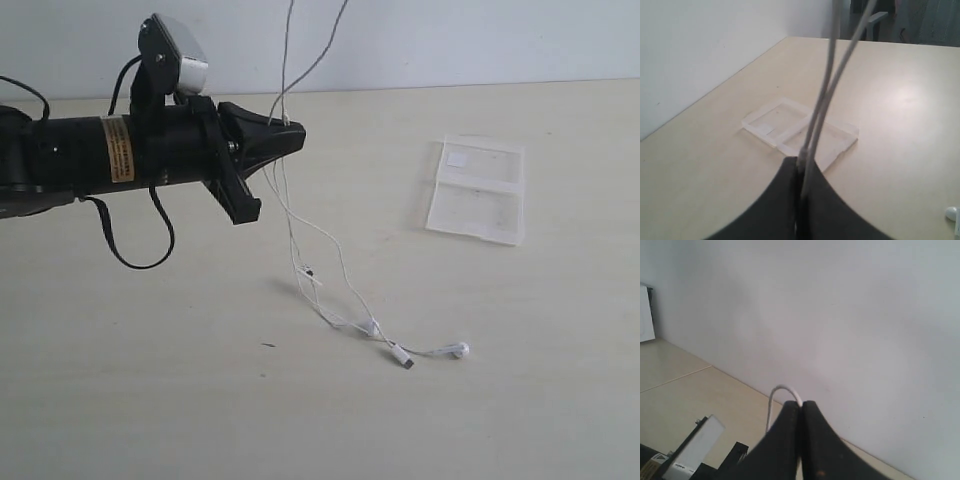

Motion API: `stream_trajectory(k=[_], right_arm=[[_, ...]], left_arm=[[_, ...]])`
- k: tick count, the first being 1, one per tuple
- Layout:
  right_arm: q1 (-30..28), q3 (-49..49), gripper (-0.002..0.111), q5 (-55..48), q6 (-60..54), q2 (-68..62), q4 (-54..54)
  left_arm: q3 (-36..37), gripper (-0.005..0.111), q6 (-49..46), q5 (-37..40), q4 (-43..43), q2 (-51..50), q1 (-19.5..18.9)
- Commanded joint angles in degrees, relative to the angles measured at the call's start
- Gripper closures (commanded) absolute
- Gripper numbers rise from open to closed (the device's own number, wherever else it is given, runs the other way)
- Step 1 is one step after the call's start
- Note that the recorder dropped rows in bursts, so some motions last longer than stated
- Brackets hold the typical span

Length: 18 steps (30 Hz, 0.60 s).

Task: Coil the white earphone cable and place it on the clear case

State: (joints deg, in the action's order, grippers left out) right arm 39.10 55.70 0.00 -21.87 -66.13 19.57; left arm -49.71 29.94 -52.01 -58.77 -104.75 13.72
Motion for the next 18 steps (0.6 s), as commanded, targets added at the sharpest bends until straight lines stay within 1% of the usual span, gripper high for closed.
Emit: stream_trajectory(k=[1, 7, 12, 18], right_arm=[[0.05, -0.95, 0.108, 2.54, -0.51, 2.2, -0.53], [0.05, -1.03, 0.108, 2.02, -0.51, 5.81, -0.17], [0.05, -1.89, 0.108, -0.78, -0.51, 7.43, -0.17], [0.05, -5.2, 0.108, 3.81, -0.51, 8.43, -0.17]], left_arm=[[0.32, 0.107, 2.59, 0.49, -2.29, 1.76, -0.05], [0.32, 0.107, 3.5, 1.31, -2.27, 1.87, -0.05], [0.32, 0.107, 3.95, 1.41, -2.71, 2.26, -0.05], [0.32, 0.107, 4.79, 3.51, -3.74, 4.07, -0.05]])
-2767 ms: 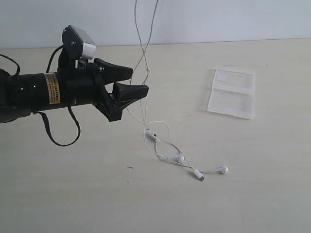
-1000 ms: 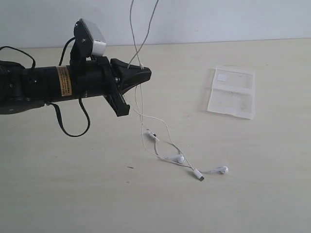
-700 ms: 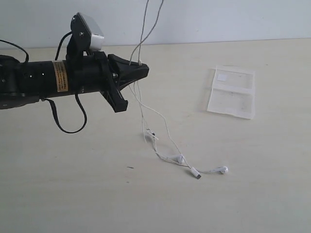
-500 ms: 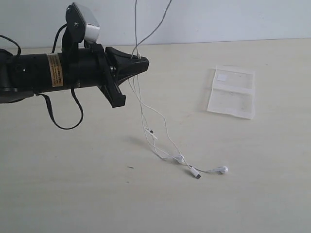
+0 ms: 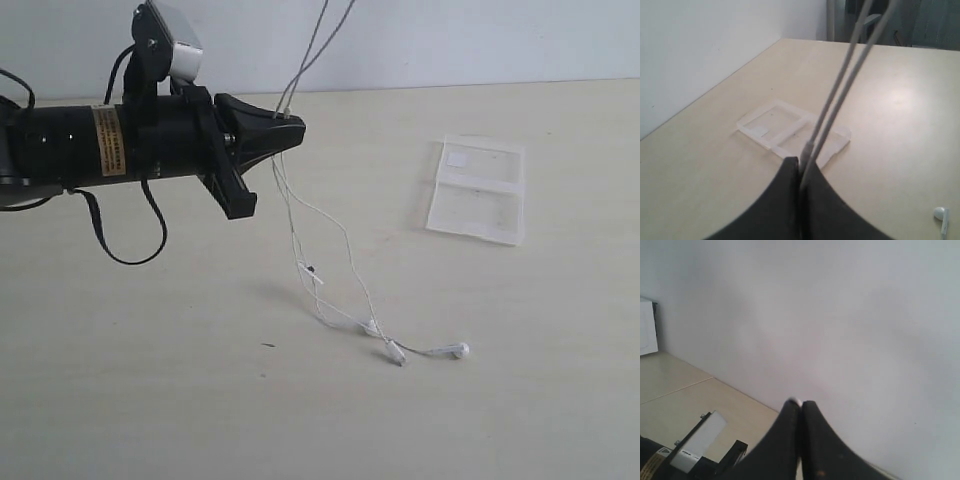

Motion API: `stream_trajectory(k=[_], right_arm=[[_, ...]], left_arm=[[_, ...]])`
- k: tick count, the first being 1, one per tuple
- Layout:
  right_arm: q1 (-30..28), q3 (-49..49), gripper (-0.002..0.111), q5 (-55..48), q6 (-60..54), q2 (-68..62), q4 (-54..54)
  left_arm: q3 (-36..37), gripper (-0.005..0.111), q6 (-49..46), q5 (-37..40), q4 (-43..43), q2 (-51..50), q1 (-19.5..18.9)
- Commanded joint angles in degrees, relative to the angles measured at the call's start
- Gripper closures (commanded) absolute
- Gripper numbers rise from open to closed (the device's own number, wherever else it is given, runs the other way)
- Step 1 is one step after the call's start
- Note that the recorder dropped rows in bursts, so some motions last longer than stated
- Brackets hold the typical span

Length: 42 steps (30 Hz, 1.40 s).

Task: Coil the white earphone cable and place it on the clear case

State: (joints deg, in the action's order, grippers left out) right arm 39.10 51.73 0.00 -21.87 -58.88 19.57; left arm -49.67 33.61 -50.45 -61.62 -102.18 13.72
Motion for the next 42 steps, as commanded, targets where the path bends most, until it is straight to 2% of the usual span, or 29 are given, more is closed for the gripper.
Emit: stream_trajectory(k=[1, 9, 17, 25, 42], right_arm=[[0.05, -1.23, 0.108, 3.7, -0.51, 1.42, -0.17], [0.05, -1.23, 0.108, 4.73, -0.96, 5.9, 0.0], [-4.48, -1.23, 0.108, 0.65, -0.96, 7.45, 0.0], [-4.57, -1.23, 0.108, -3.53, -1.18, 7.59, -0.2], [-4.57, -1.6, 0.108, -4.55, -1.56, 12.76, -0.36]], left_arm=[[0.28, 0.107, 1.51, 1.95, -1.03, 1.78, -0.05], [0.28, 0.107, 3.38, 2.2, -1.12, 3.6, -1.17], [0.28, 0.107, 5.92, 2.2, -2.02, 7.41, -1.19], [0.28, 0.107, 6.5, 2.91, -2.02, 10.77, -1.19], [0.17, 0.107, 7.33, 5.09, -2.02, 12.25, -1.19]])
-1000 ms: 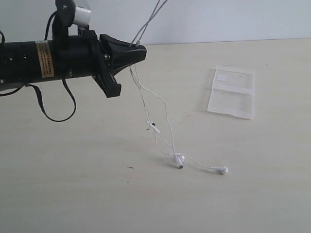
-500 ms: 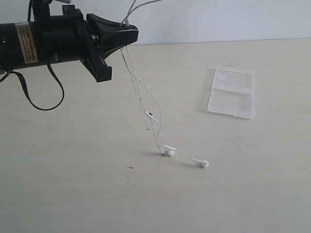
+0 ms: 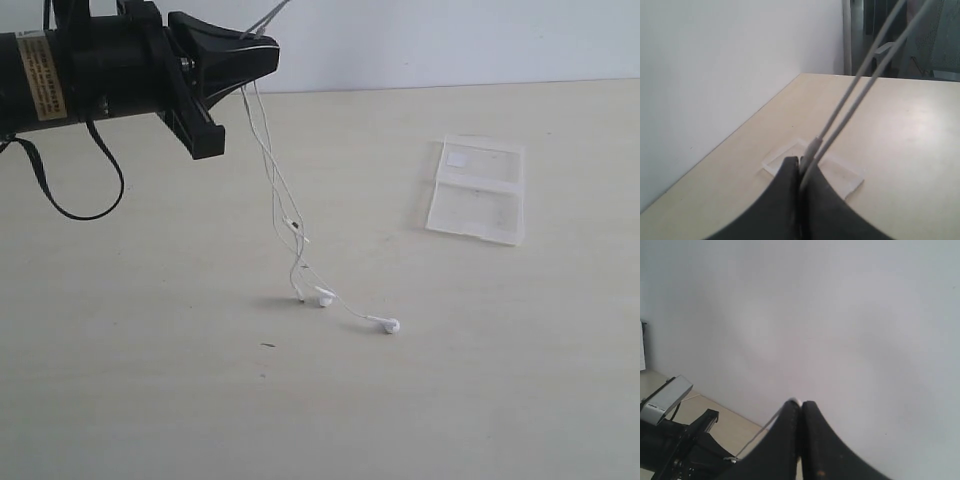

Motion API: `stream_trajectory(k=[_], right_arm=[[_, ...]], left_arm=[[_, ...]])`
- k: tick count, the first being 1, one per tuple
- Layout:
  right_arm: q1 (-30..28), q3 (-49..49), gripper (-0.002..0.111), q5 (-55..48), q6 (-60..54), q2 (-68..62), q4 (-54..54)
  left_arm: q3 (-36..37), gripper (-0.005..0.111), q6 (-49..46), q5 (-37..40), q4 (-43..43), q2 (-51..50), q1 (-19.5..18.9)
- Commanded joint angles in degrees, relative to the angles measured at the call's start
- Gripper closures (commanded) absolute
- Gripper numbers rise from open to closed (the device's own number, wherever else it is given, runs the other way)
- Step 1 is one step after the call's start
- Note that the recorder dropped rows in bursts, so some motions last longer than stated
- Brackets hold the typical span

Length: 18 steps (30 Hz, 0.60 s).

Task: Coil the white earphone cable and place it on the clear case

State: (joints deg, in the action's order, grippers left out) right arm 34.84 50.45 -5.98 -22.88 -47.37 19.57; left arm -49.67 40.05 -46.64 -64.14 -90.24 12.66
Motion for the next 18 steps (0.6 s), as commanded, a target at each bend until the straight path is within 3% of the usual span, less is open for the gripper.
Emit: stream_trajectory(k=[1, 18], right_arm=[[-0.31, -0.32, 0.108, 1.43, -0.55, 1.25, -0.36], [-0.31, 2.0, 0.108, 2.44, -1.01, 0.83, -0.36]], left_arm=[[0.17, 0.107, 0.88, 1.29, 0.5, 0.31, -0.13], [0.17, 0.107, 3.46, -0.09, -0.53, 0.2, -0.13]])
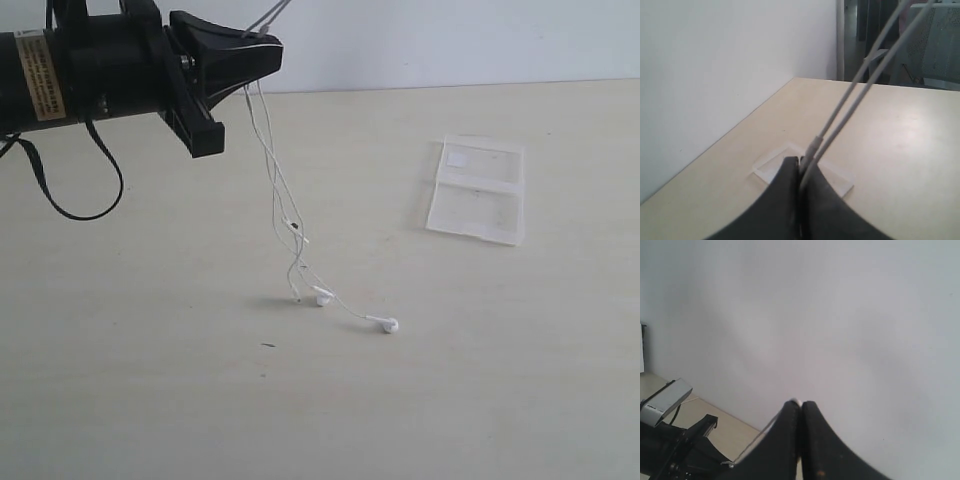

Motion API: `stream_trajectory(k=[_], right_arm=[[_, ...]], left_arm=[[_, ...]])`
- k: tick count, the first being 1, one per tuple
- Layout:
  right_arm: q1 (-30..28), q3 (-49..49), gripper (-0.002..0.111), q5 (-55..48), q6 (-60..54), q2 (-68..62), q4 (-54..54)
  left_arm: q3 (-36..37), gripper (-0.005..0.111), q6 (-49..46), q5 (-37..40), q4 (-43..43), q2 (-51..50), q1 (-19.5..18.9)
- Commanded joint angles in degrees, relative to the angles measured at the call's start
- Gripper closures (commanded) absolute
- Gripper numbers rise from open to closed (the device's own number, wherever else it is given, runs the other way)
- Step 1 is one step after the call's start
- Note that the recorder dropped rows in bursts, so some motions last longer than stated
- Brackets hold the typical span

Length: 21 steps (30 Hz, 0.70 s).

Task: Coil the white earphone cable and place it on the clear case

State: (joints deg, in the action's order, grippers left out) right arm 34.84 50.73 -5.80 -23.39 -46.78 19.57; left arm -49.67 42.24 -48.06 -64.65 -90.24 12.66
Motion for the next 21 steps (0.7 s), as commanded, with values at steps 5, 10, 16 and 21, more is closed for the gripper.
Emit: stream_trajectory(k=[5, 10, 16, 21], right_arm=[[-0.31, 3.68, 0.108, 0.97, -0.5, -2.24, -0.36], [-0.31, 4.68, 0.108, 0.97, -0.5, -4.13, -0.36], [-0.31, 6.28, 0.108, 0.52, -0.5, -4.25, -0.26], [-0.31, 7.33, 0.108, -1.01, -0.5, -4.46, -0.15]], left_arm=[[0.17, 0.102, 2.83, 1.33, -0.99, 0.2, -0.13], [0.17, 0.071, 3.58, 1.33, -1.09, 0.2, -0.13], [0.17, 0.062, 4.66, -0.42, -1.09, -0.91, -0.01], [0.17, 0.062, 4.66, -4.38, -1.09, -3.35, 0.11]])
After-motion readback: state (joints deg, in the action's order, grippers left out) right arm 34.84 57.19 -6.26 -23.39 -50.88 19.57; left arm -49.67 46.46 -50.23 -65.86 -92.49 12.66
